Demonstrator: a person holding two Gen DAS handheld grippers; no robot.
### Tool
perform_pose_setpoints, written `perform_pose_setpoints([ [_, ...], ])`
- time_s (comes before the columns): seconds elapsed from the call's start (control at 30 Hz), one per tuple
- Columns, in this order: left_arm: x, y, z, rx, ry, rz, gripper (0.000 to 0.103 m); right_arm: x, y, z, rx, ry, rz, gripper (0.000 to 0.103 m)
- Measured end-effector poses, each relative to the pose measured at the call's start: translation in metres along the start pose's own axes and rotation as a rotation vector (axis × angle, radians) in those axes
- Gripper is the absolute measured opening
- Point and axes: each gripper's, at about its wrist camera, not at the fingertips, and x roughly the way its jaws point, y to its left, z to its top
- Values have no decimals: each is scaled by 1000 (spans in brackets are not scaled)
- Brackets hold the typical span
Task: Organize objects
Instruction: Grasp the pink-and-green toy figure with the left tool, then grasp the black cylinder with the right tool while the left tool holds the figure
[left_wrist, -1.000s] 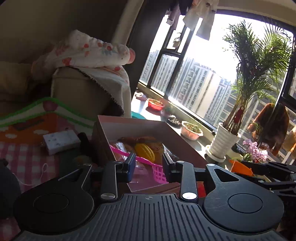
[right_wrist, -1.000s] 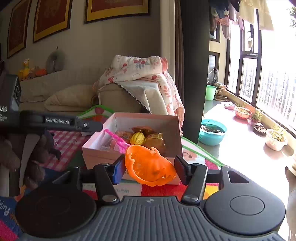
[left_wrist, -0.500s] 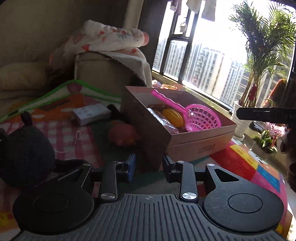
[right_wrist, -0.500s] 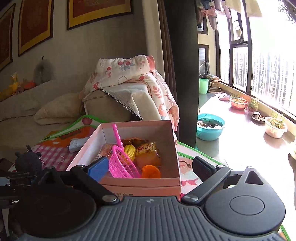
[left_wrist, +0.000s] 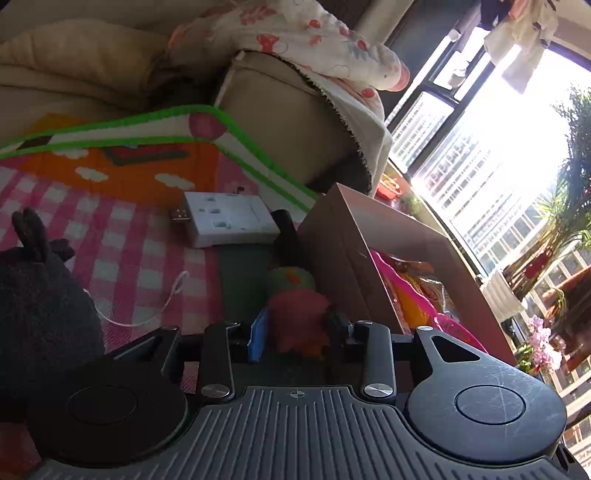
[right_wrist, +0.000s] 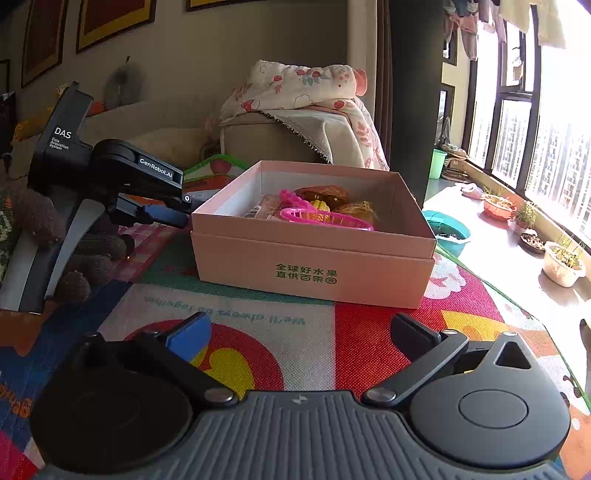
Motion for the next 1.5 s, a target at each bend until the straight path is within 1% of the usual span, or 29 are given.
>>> perform_pose_setpoints([
  [0.07,8,-3,2,2,9,27,49,2,1,-1,-7,15,-4,103],
  [0.1,12,-3,2,2,15,36,53,1,2,-1,-6,12,-2,103],
  [0.13,16,-3,3,-3,17,38,56,1,2,-1,-7,11,-1,103],
  [0.27,25,-3,11,-37,-6,52,55,4,3,-1,-12,27,-1,103],
  [0.33,29,-4,15,-37,-13,63,55,5,3,-2,-16,34,-4,103],
  [0.37,30,-5,16,-29,-15,68,54,5,4,-1,-19,37,-4,103],
  [0.43,31,-6,15,-12,-14,69,46,6,5,-2,-22,39,-6,103],
  [0.57,23,-6,9,12,7,52,44,8,2,-1,-12,53,-5,103],
  [0.7,-9,1,-16,66,24,-2,43,12,2,0,-11,79,-12,103],
  [0.77,-38,14,-42,96,25,-34,43,14,4,2,-23,91,-19,103],
  [0.83,-64,33,-64,94,24,-72,43,17,9,9,-38,97,-13,103],
  [0.9,-85,52,-79,70,10,-97,42,19,18,27,-49,84,20,103],
  [0.97,-105,69,-89,62,-25,-79,42,20,32,52,-68,45,53,103],
  [1.03,-115,77,-94,79,-56,-49,42,25,48,82,-87,17,104,103],
  [1.07,-119,82,-95,75,-67,-47,42,32,57,100,-91,20,134,103],
  [1.13,-121,89,-94,42,-72,-73,42,52,71,134,-71,64,166,103],
  [1.2,-122,93,-95,27,-82,-85,42,89,85,172,-31,142,181,103],
  [1.27,-124,92,-96,33,-93,-95,42,127,95,198,-14,202,154,103],
  [1.33,-127,92,-99,42,-115,-113,43,161,102,214,-21,231,92,103],
  [1.37,-129,92,-100,44,-128,-118,43,183,109,221,-45,238,38,96],
  [1.4,-131,92,-101,42,-138,-122,43,201,112,224,-73,249,-6,85],
  [1.5,-133,96,-102,17,-159,-139,43,247,121,228,-109,326,-84,74],
])
